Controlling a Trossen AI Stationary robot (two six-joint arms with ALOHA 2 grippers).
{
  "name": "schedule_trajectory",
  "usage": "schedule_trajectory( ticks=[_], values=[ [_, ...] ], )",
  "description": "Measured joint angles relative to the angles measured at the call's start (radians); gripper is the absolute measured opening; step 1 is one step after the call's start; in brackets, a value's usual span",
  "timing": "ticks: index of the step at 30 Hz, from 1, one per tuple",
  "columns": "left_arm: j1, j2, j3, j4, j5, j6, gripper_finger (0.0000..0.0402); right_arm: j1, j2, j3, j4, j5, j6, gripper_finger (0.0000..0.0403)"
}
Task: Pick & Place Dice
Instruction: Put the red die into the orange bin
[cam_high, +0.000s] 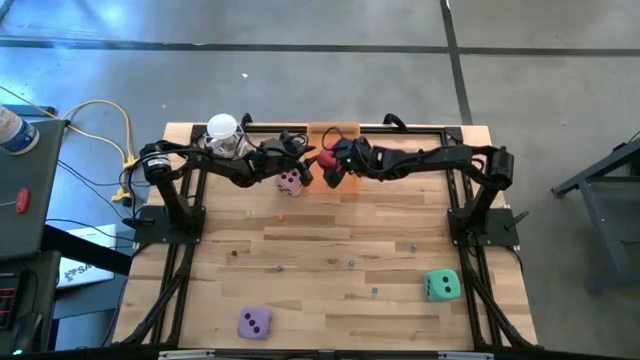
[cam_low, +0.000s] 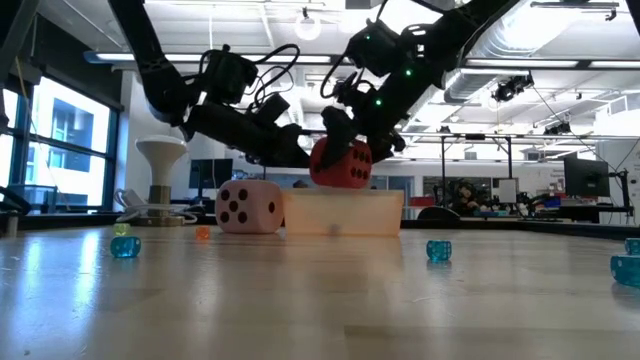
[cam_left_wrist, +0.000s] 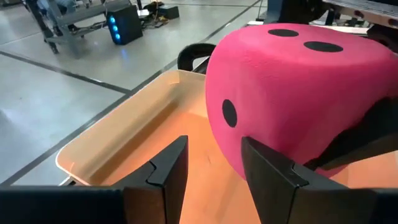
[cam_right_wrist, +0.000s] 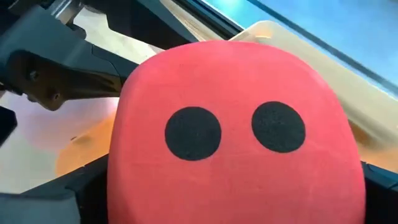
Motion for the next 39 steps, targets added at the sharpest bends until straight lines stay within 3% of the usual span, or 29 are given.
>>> schedule_trajectory(
  ticks=[7, 18, 25, 31, 39],
  values=[
    [0.000, 0.000, 0.000, -0.004, 0.000, 0.000, 0.0148, -0.021, 0.000, 0.000, -0.002, -0.060, 0.028, 0.0400],
    [-0.001, -0.002, 0.000, 0.005, 0.000, 0.029, 0.0148, -0.026, 0.000, 0.002, -0.013, -0.060, 0.027, 0.0400],
    [-0.008, -0.087, 0.001, 0.019, -0.062, 0.084, 0.0148, -0.028, 0.001, 0.006, -0.015, -0.042, 0.023, 0.0400],
    [-0.019, -0.163, 0.003, 0.022, -0.024, 0.117, 0.0148, -0.035, 0.002, 0.006, -0.027, -0.043, 0.023, 0.0400],
    [-0.021, -0.101, 0.007, 0.104, 0.093, 0.143, 0.0148, -0.031, 0.003, 0.003, -0.026, -0.064, 0.023, 0.0400]
  ],
)
